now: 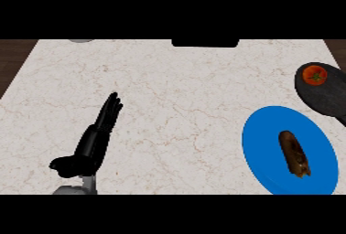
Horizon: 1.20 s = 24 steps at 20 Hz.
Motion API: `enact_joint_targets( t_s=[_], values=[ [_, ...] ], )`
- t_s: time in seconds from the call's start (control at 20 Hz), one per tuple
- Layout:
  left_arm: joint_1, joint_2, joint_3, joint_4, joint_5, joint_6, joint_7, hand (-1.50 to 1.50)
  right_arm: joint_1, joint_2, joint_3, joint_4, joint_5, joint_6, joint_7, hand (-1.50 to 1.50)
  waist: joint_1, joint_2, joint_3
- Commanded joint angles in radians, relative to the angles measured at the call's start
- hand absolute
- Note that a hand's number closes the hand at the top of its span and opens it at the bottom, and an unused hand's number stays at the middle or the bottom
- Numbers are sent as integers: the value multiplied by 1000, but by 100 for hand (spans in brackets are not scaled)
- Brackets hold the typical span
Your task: Pick the tomato from the plate and place it in the pan
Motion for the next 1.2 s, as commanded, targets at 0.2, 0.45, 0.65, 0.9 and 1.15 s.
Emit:
enact_joint_targets(
  t_s=[0.2,0.45,0.65,0.9,1.15],
  values=[
    [-5,10,9,-24,9,-16,18,0,95,11,45,-7,5,16,-103,-150,0,0,0],
    [-46,-25,2,-5,-29,36,57,0,70,21,80,-34,-10,-11,-84,-150,-9,-4,-2],
    [51,-26,-38,-44,-33,12,15,0,102,11,89,-19,-21,-27,-91,-150,-5,-5,-1],
    [-9,-2,16,33,-11,-13,-4,0,102,19,129,-31,-22,-52,-86,-150,-11,-5,-2],
    [-22,-38,-16,18,-30,32,21,0,96,6,145,-36,-19,-116,-113,-150,-8,-4,-1]
  ],
)
